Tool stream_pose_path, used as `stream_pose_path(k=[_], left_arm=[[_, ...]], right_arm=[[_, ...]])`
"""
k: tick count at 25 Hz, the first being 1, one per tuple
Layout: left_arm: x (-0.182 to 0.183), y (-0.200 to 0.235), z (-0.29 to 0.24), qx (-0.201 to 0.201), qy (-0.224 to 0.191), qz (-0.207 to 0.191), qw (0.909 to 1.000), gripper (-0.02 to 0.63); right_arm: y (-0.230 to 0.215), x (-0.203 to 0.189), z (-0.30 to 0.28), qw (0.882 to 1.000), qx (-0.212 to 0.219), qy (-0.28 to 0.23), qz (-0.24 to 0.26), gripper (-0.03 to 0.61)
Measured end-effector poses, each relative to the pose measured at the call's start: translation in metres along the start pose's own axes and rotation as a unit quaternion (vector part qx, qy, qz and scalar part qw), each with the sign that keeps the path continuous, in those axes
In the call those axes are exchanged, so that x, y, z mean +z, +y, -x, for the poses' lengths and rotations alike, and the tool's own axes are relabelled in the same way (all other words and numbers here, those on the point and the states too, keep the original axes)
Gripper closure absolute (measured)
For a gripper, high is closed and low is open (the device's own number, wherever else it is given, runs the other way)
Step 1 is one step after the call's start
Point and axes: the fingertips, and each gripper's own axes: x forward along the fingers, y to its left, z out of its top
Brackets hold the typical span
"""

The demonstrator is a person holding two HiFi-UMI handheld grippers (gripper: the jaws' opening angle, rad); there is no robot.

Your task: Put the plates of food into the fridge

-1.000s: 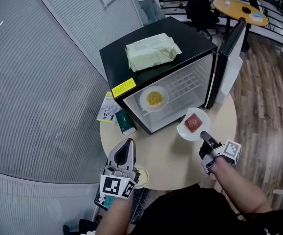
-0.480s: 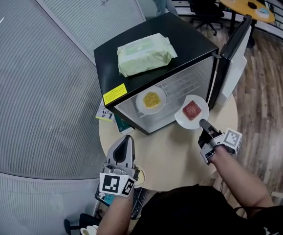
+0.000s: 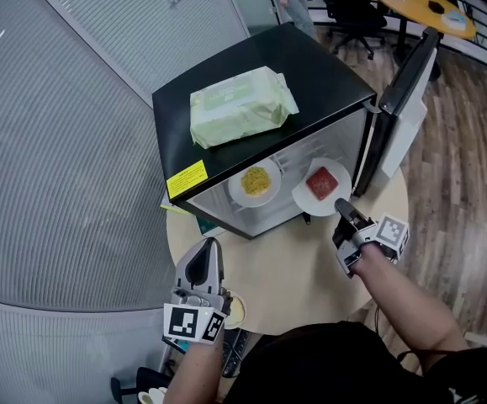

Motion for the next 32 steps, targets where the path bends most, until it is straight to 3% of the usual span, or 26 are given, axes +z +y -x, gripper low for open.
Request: stream_pose_path(k=[11, 21, 32], left_arm=[[-0.008, 0.012, 0.003, 0.016, 0.023, -0.007, 0.9996, 0.611], [-0.020, 0.023, 0.015, 0.042, 0.041, -0.021, 0.9980, 0.611], [-0.038, 0.041, 0.035, 0.075, 0.054, -0.005, 0.9957, 0.611]], right_arm=[[-0.012, 0.012, -0.029, 1.000, -0.018, 0.001, 0.004, 0.560], [-0.015, 0.021, -0.055, 0.999, -0.024, -0.016, -0.026, 0.560], [-0.013, 0.032, -0.087, 0.998, -0.050, -0.044, -0.020, 0.560]])
